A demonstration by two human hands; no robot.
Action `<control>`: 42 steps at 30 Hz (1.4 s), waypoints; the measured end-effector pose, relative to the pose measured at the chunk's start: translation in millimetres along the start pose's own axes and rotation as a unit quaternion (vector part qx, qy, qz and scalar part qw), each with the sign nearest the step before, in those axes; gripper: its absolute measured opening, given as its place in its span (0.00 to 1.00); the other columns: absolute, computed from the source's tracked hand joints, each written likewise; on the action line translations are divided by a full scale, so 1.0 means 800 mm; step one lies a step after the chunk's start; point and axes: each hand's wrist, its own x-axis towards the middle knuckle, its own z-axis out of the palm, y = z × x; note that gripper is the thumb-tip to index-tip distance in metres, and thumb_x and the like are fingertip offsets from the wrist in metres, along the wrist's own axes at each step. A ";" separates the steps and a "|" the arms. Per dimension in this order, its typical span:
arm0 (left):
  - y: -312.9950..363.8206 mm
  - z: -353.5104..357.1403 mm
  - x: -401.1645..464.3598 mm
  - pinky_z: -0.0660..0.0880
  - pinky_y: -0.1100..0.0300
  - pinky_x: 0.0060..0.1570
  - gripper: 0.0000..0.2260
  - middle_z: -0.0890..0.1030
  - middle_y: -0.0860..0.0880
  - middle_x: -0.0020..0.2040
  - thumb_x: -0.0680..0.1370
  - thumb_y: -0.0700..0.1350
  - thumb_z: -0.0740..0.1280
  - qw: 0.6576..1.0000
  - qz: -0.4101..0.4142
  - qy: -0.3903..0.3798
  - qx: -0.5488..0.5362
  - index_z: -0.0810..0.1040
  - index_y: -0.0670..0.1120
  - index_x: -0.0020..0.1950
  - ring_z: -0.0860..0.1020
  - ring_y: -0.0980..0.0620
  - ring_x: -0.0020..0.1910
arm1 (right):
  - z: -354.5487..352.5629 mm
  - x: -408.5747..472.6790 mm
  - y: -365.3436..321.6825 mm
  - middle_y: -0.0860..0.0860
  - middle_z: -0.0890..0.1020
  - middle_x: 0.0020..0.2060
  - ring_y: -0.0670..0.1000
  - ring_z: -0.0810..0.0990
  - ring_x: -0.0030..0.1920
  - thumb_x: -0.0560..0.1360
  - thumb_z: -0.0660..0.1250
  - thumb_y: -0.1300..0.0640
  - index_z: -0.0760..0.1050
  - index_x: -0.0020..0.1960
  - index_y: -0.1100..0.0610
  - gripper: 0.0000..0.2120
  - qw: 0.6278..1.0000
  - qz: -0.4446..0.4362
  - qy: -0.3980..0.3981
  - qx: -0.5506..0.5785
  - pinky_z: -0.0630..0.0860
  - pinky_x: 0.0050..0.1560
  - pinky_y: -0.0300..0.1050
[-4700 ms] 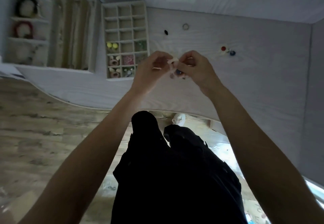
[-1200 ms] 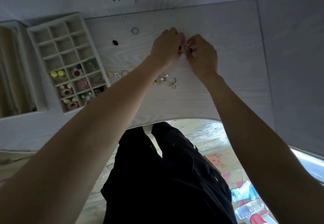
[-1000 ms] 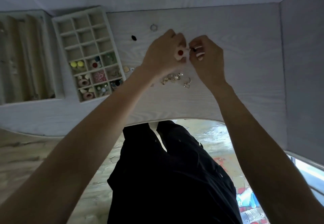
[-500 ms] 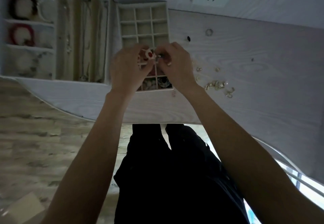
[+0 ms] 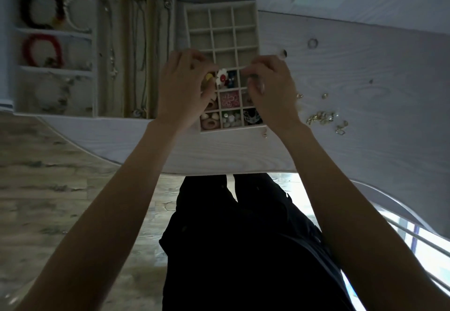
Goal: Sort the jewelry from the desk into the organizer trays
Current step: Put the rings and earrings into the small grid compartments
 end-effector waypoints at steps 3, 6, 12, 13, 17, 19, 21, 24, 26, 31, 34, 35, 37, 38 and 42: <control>0.000 0.004 0.012 0.70 0.52 0.54 0.11 0.78 0.44 0.52 0.76 0.51 0.64 1.000 0.010 -0.009 0.004 0.81 0.46 0.50 0.74 0.43 0.54 | 0.014 -0.003 -0.005 0.58 0.79 0.49 0.60 0.76 0.49 0.70 0.67 0.65 0.80 0.46 0.60 0.06 0.998 -0.026 -0.008 -0.050 0.74 0.43 0.46; 0.006 0.010 0.023 0.70 0.53 0.54 0.10 0.77 0.45 0.50 0.76 0.51 0.65 1.000 0.000 -0.013 0.006 0.81 0.46 0.45 0.74 0.44 0.54 | 0.019 -0.003 -0.006 0.58 0.79 0.49 0.60 0.76 0.48 0.68 0.68 0.65 0.80 0.45 0.60 0.06 0.997 -0.027 0.000 -0.071 0.74 0.45 0.48; 0.010 0.011 0.026 0.71 0.52 0.54 0.09 0.78 0.46 0.49 0.74 0.50 0.66 1.000 0.005 0.006 0.000 0.82 0.47 0.41 0.74 0.43 0.53 | 0.020 -0.006 -0.008 0.58 0.79 0.48 0.60 0.76 0.48 0.69 0.67 0.66 0.80 0.45 0.61 0.06 0.998 -0.017 0.013 -0.059 0.74 0.44 0.47; 0.010 0.011 0.027 0.70 0.52 0.55 0.09 0.78 0.47 0.49 0.74 0.50 0.66 1.000 0.005 0.007 -0.003 0.82 0.47 0.41 0.74 0.43 0.53 | 0.019 -0.006 -0.008 0.58 0.79 0.48 0.59 0.76 0.48 0.69 0.67 0.66 0.80 0.45 0.61 0.06 0.998 -0.014 0.011 -0.061 0.73 0.44 0.46; 0.007 0.013 0.029 0.68 0.53 0.57 0.08 0.78 0.47 0.50 0.75 0.50 0.67 1.000 0.012 -0.001 -0.008 0.83 0.47 0.44 0.73 0.44 0.54 | 0.021 -0.006 -0.010 0.58 0.79 0.48 0.59 0.76 0.48 0.69 0.66 0.64 0.79 0.44 0.61 0.05 0.996 -0.028 0.007 -0.085 0.74 0.43 0.47; 0.005 0.013 0.031 0.67 0.56 0.55 0.09 0.78 0.48 0.51 0.75 0.51 0.67 1.000 0.016 0.003 -0.010 0.83 0.47 0.44 0.73 0.45 0.54 | 0.021 -0.006 -0.011 0.58 0.79 0.49 0.59 0.76 0.48 0.69 0.66 0.64 0.79 0.45 0.61 0.06 0.994 -0.038 0.001 -0.099 0.75 0.43 0.48; 0.005 0.011 0.032 0.65 0.58 0.57 0.10 0.77 0.48 0.53 0.76 0.51 0.66 0.999 -0.010 0.001 -0.031 0.83 0.46 0.46 0.72 0.46 0.57 | 0.020 -0.006 -0.010 0.58 0.79 0.50 0.59 0.76 0.49 0.69 0.66 0.63 0.79 0.46 0.62 0.07 0.994 -0.037 -0.003 -0.100 0.75 0.44 0.49; 0.005 0.011 0.033 0.63 0.59 0.59 0.11 0.76 0.49 0.55 0.77 0.50 0.65 0.996 -0.049 -0.009 -0.071 0.82 0.44 0.48 0.70 0.47 0.60 | 0.020 -0.004 -0.010 0.58 0.79 0.50 0.59 0.76 0.50 0.69 0.65 0.62 0.79 0.48 0.61 0.09 0.997 -0.013 -0.005 -0.078 0.76 0.45 0.52; 0.006 0.010 0.033 0.64 0.57 0.60 0.11 0.76 0.48 0.55 0.77 0.50 0.66 0.995 -0.054 -0.014 -0.089 0.82 0.43 0.48 0.69 0.46 0.60 | 0.019 -0.003 -0.010 0.58 0.78 0.52 0.59 0.75 0.51 0.70 0.65 0.60 0.79 0.49 0.61 0.10 0.997 0.001 -0.014 -0.072 0.76 0.46 0.52; 0.010 0.019 0.034 0.67 0.52 0.62 0.13 0.75 0.48 0.55 0.76 0.52 0.66 0.986 -0.075 -0.050 -0.139 0.82 0.43 0.48 0.69 0.45 0.60 | 0.020 0.001 -0.011 0.58 0.78 0.52 0.59 0.75 0.52 0.69 0.67 0.60 0.80 0.50 0.60 0.11 0.997 0.016 -0.030 -0.076 0.73 0.48 0.49; 0.007 0.019 0.033 0.69 0.49 0.62 0.14 0.74 0.50 0.53 0.76 0.53 0.65 0.978 -0.084 -0.055 -0.184 0.82 0.43 0.48 0.68 0.47 0.60 | 0.020 0.003 -0.011 0.58 0.78 0.51 0.59 0.74 0.51 0.68 0.69 0.59 0.80 0.49 0.60 0.10 0.998 0.032 -0.026 -0.048 0.68 0.48 0.42; 0.007 0.018 0.032 0.67 0.51 0.63 0.13 0.74 0.50 0.54 0.76 0.52 0.65 0.979 -0.084 -0.053 -0.177 0.82 0.43 0.48 0.68 0.47 0.60 | 0.020 0.003 -0.011 0.58 0.78 0.51 0.59 0.73 0.51 0.69 0.69 0.58 0.80 0.48 0.60 0.10 0.998 0.034 -0.030 -0.042 0.66 0.48 0.41; 0.006 0.018 0.030 0.64 0.56 0.62 0.12 0.75 0.48 0.55 0.77 0.51 0.66 0.985 -0.083 -0.040 -0.148 0.82 0.43 0.49 0.68 0.48 0.60 | 0.022 0.005 -0.009 0.57 0.78 0.50 0.58 0.73 0.51 0.68 0.70 0.56 0.80 0.46 0.59 0.08 0.998 0.030 -0.039 -0.044 0.66 0.48 0.41; 0.007 0.019 0.028 0.64 0.58 0.61 0.12 0.75 0.48 0.56 0.77 0.51 0.66 0.986 -0.087 -0.035 -0.137 0.82 0.43 0.49 0.68 0.48 0.60 | 0.023 0.006 -0.009 0.56 0.78 0.50 0.58 0.73 0.51 0.68 0.71 0.56 0.80 0.44 0.58 0.08 0.998 0.027 -0.044 -0.047 0.67 0.48 0.42; 0.009 0.026 0.023 0.65 0.60 0.60 0.12 0.75 0.48 0.56 0.76 0.52 0.66 0.986 -0.105 -0.015 -0.127 0.82 0.43 0.48 0.69 0.48 0.59 | 0.025 0.009 -0.010 0.57 0.78 0.50 0.59 0.73 0.52 0.68 0.69 0.56 0.80 0.42 0.60 0.07 0.995 0.022 -0.063 -0.068 0.70 0.50 0.48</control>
